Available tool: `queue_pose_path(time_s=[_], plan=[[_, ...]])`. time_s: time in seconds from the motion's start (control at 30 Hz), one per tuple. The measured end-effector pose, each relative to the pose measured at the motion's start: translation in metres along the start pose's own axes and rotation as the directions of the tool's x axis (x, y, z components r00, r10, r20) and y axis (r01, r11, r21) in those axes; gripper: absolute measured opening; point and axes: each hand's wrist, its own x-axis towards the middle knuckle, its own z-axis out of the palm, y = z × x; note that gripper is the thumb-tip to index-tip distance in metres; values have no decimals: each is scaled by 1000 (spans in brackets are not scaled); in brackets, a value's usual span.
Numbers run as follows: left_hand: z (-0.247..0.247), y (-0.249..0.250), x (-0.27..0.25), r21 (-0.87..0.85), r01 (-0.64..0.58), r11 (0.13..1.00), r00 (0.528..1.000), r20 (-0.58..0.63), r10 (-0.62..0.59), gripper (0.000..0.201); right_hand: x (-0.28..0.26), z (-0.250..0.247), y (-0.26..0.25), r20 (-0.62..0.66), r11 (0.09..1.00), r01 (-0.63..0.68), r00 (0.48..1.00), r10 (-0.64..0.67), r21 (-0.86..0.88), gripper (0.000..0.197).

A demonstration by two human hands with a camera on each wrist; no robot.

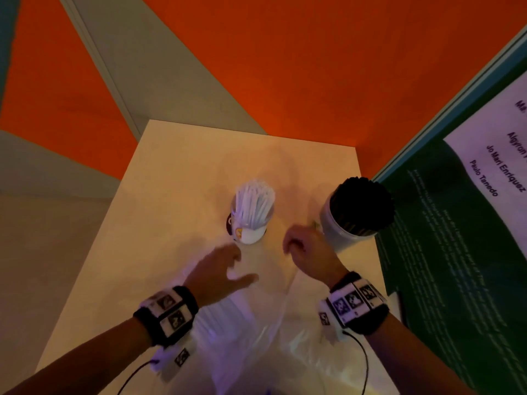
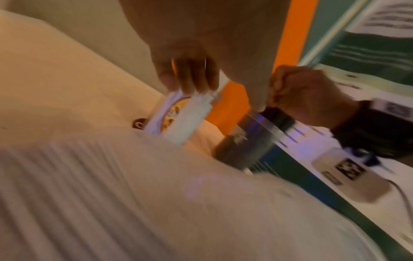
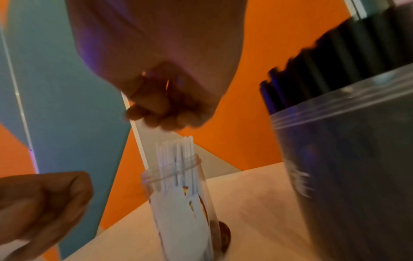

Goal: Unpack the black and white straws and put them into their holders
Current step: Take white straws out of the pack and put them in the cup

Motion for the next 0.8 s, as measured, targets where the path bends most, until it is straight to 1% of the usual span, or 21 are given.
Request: queue_pose_path(time_s=[0.03, 0.07, 0.1, 0.13, 0.17, 0.2, 0.23, 0.27, 0.33, 0.37, 0.4, 0.43, 0.47, 0.5, 0.53, 0.57, 0.6, 0.67, 0.73, 0.8], plan=[[9, 6, -15, 75, -14, 997, 988, 156, 2, 62, -17, 1, 1, 199, 996, -89, 976, 91, -19, 24], [19, 12, -28, 140, -41, 989, 956, 293, -2, 65, -33, 5, 2, 397, 984, -162, 900, 179, -77, 27], [28, 17, -40, 181, -66, 981, 918, 396, -12, 71, -48, 11, 3, 568, 968, -205, 783, 253, -147, 28], [36, 21, -49, 202, -83, 976, 886, 463, -20, 77, -62, 21, 4, 697, 952, -234, 649, 305, -198, 26], [42, 24, -56, 214, -97, 972, 871, 490, -21, 77, -73, 33, 3, 781, 939, -264, 529, 332, -221, 25], [46, 26, -61, 222, -110, 969, 872, 489, -13, 71, -82, 46, 2, 825, 935, -269, 455, 334, -230, 25], [47, 28, -64, 216, -114, 970, 881, 473, -1, 59, -89, 60, 0, 835, 943, -244, 450, 318, -227, 26], [46, 30, -66, 192, -102, 976, 891, 454, 4, 45, -92, 73, -2, 809, 954, -203, 507, 296, -222, 28], [40, 33, -66, 121, -66, 990, 906, 423, 9, 25, -90, 94, -13, 682, 970, -135, 692, 237, -201, 27], [35, 34, -67, 88, -54, 995, 915, 404, 14, 20, -87, 103, -19, 607, 974, -129, 764, 218, -188, 25], [29, 35, -68, 63, -47, 997, 926, 376, 19, 18, -83, 111, -25, 539, 977, -112, 820, 194, -182, 25], [23, 35, -70, 41, -45, 998, 940, 340, 28, 18, -80, 121, -27, 469, 975, -48, 871, 147, -216, 26], [17, 34, -71, 16, -51, 999, 952, 304, 44, 19, -77, 132, -27, 409, 958, -8, 903, 130, -286, 26], [13, 34, -73, -14, -62, 998, 958, 278, 63, 20, -73, 141, -28, 368, 915, -10, 914, 172, -402, 23], [10, 33, -77, -48, -66, 997, 961, 264, 77, 20, -71, 144, -33, 391, 883, -68, 879, 273, -464, 19], [8, 33, -80, -85, -63, 994, 963, 258, 83, 19, -70, 146, -34, 375, 823, -103, 854, 361, -559, 20], [7, 33, -84, -121, -58, 991, 964, 251, 87, 17, -70, 154, -32, 334, 760, -130, 842, 423, -637, 27], [7, 33, -89, -161, -59, 985, 969, 229, 96, 13, -70, 171, -20, 318, 735, -196, 807, 497, -649, 42], [9, 33, -92, -164, -73, 984, 971, 213, 107, 12, -71, 182, -11, 331, 718, -218, 774, 540, -661, 45], [11, 32, -95, -157, -97, 983, 971, 201, 128, 12, -73, 188, -8, 343, 705, -212, 757, 556, -677, 47]])
